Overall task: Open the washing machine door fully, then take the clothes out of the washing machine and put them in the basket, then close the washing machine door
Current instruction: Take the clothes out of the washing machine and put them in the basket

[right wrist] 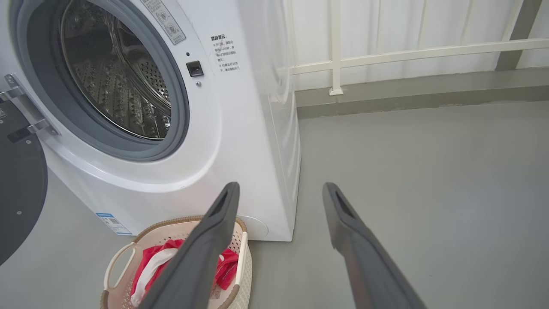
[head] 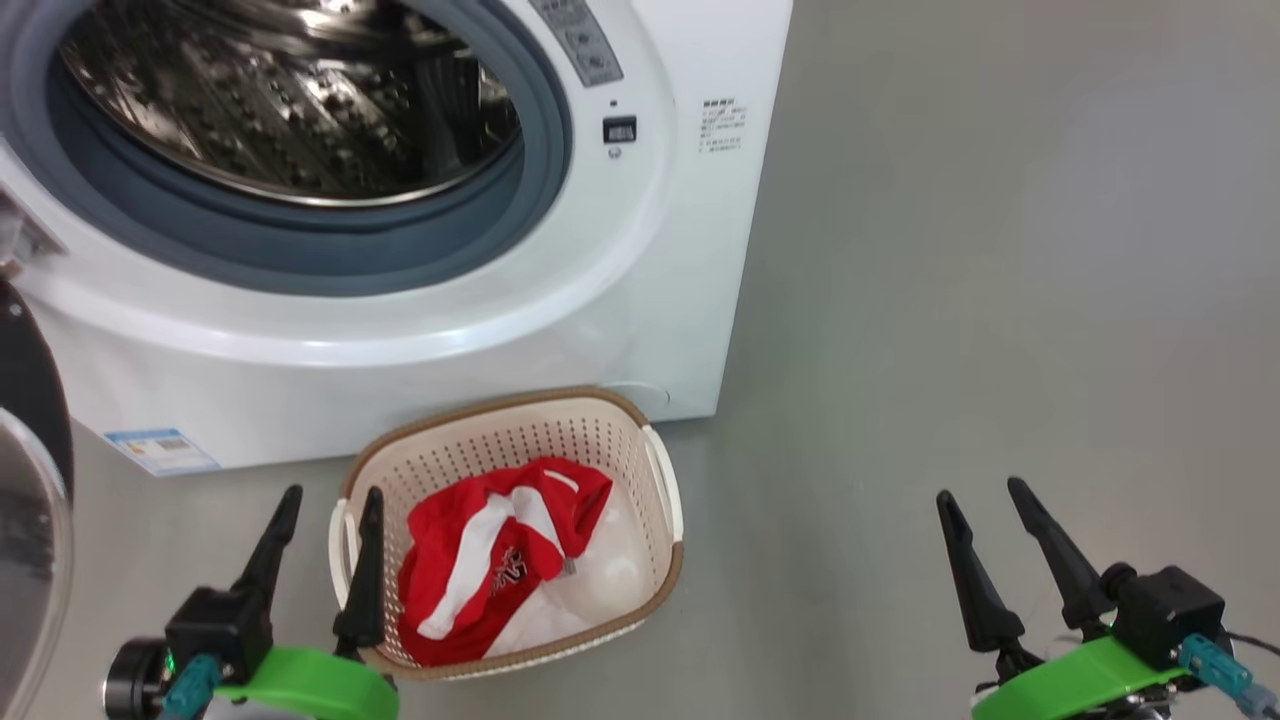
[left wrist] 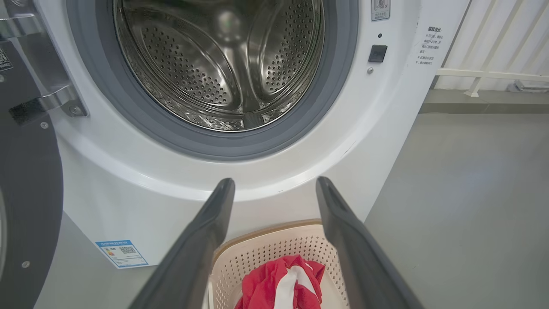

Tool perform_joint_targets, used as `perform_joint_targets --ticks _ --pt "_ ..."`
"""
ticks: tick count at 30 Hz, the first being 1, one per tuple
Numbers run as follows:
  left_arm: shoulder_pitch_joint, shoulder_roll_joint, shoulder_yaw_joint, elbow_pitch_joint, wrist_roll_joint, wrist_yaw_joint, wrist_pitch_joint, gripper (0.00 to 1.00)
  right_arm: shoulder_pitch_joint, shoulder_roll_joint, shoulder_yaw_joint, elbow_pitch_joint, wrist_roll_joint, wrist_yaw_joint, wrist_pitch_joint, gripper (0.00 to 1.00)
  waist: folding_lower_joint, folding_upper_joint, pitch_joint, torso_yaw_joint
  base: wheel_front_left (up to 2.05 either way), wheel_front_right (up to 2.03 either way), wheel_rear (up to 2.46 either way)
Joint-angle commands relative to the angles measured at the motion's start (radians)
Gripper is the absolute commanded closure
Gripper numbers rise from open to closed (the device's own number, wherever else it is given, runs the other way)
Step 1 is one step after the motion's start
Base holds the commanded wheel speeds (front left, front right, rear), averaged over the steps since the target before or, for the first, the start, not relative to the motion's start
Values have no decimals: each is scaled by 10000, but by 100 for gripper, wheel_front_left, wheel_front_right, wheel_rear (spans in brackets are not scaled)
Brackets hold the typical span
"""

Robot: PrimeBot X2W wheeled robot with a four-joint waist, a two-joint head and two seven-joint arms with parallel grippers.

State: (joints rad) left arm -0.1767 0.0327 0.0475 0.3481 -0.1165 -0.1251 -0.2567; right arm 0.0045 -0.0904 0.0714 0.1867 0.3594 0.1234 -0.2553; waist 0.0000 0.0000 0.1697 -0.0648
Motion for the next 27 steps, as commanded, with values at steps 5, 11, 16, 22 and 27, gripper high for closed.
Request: perform_joint_targets --ticks 5,11,16,22,27 --pt "697 178 463 -852 -22 -55 -51 0 346 -226 207 -222 58 73 -65 0 0 0 -605 -51 0 0 0" --pt "1440 177 571 -1420 -170 -55 -51 0 661 -277 114 -253 70 73 -65 0 0 0 -828 -111 0 0 0" --pt "1938 177 610 -1739 -347 -25 -51 0 897 -256 50 -250 69 73 -65 0 0 0 -993 -157 0 0 0" --pt "2362 176 711 -2069 -567 68 -51 0 1021 -217 19 -260 72 73 -65 0 0 0 -1066 -219 0 0 0" --pt "2429 176 731 -2159 -624 105 -51 0 1041 -181 -37 -279 61 73 -65 0 0 0 -1048 -207 0 0 0"
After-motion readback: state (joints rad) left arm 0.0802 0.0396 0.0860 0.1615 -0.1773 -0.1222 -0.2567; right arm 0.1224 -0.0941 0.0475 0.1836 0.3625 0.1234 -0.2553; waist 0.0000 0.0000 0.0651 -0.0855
